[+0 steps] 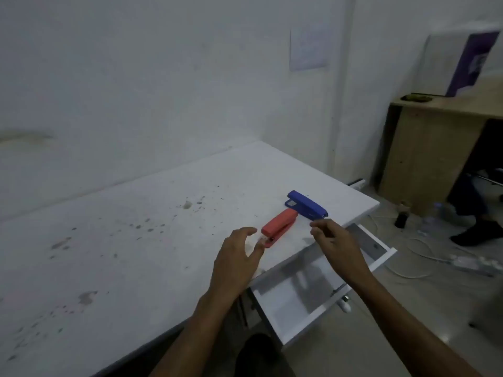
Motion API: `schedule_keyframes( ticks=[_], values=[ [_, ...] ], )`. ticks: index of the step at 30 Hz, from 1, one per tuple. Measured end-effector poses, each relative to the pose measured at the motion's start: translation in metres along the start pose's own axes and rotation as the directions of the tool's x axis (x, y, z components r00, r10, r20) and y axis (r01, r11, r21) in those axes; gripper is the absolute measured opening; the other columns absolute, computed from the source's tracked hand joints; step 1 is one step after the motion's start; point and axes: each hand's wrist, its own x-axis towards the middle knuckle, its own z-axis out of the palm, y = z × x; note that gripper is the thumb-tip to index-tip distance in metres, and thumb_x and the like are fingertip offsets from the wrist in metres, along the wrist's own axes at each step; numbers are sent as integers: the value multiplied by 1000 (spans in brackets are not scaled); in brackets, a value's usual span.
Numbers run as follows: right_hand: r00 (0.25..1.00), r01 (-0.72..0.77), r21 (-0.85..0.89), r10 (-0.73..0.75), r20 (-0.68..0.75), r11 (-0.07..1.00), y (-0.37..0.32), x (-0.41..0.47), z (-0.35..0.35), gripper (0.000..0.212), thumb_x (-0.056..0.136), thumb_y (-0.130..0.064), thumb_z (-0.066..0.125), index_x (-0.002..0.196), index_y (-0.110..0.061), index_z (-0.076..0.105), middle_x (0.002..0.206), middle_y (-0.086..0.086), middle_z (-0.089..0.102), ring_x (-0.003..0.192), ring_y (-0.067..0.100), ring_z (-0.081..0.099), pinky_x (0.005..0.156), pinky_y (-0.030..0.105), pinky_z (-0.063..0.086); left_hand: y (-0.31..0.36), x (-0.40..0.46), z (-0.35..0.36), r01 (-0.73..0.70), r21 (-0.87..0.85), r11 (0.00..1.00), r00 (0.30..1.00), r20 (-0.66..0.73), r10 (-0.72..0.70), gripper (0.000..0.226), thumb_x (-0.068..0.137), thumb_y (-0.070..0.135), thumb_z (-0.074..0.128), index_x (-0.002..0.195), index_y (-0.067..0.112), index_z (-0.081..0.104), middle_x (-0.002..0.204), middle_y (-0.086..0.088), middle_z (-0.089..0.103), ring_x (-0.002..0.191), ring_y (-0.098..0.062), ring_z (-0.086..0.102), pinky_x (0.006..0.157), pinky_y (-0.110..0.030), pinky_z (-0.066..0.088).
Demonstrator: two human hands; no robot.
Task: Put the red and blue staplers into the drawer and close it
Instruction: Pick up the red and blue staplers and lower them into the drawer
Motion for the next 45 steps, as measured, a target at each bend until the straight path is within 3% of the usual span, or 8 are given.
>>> schedule_keyframes(
  ticks=[7, 13, 19, 23, 27, 31, 40, 45],
  values=[
    [990, 4, -213, -35, -138, 977, 17, 47, -1, 36, 87, -25, 60, 120, -12, 54, 122, 10, 57, 103, 19, 55, 86, 33, 48, 12, 35, 35, -44, 102, 994, 998, 44, 40, 54, 83, 45, 57, 130, 22, 43, 132, -4, 53, 114, -21, 53, 93, -32, 42],
    [999, -32, -362, 26, -21, 932, 30, 76, 4, 51, 86, -34, 60, 131, -16, 45, 129, 8, 54, 111, 22, 53, 93, 37, 47, 15, 51, 45, -47, 132, 990, 995, 95, 34, 53, 86, 45, 52, 131, 20, 42, 131, -5, 55, 111, -22, 56, 95, -32, 43],
    [999, -12, -450, 28, 28, 893, 30, 88, 8, 41, 88, -35, 56, 123, -14, 52, 118, 9, 62, 100, 21, 57, 87, 33, 46, 17, 63, 43, -67, 165, 984, 993, 109, 49, 47, 85, 40, 56, 126, 18, 47, 124, -5, 60, 104, -21, 61, 89, -29, 46],
    [999, -36, -406, 42, 5, 913, 33, 81, 2, 36, 91, -32, 53, 121, -13, 53, 116, 9, 63, 99, 20, 57, 85, 31, 44, 17, 66, 41, -67, 214, 974, 990, 135, 39, 48, 86, 39, 56, 128, 17, 46, 126, -5, 59, 106, -23, 60, 94, -33, 46],
    [985, -169, -209, 170, -14, 963, 36, 56, -22, 36, 92, -30, 51, 123, -11, 52, 113, 9, 62, 91, 15, 54, 75, 25, 43, 15, 64, 39, -77, 221, 972, 991, 123, 51, 47, 86, 39, 55, 128, 18, 47, 125, -4, 60, 106, -23, 61, 94, -35, 46],
    [975, -220, -47, 220, -14, 974, 37, 18, -57, 19, 92, -31, 49, 107, -21, 56, 96, 5, 62, 83, 16, 57, 71, 27, 45, 14, 58, 39, -99, 170, 981, 992, 96, 84, 45, 87, 35, 56, 127, 17, 50, 122, -5, 63, 104, -22, 63, 93, -35, 47],
    [965, -258, -15, 258, 40, 966, 45, -34, -83, 13, 92, -29, 49, 86, -40, 52, 89, -2, 61, 80, 15, 58, 70, 27, 46, 25, 17, 30, -149, 85, 985, 985, 102, 140, 50, 82, 42, 52, 126, 20, 52, 120, -3, 64, 103, -20, 63, 92, -29, 45],
    [945, -319, 99, 309, 106, 943, 44, -46, -79, 11, 92, -29, 49, 92, -35, 58, 94, -1, 63, 85, 15, 59, 71, 27, 46, 22, -18, 29, -178, 63, 982, 969, 185, 164, 53, 80, 50, 50, 127, 28, 48, 118, 5, 63, 98, -12, 62, 91, -25, 45]
  ],
)
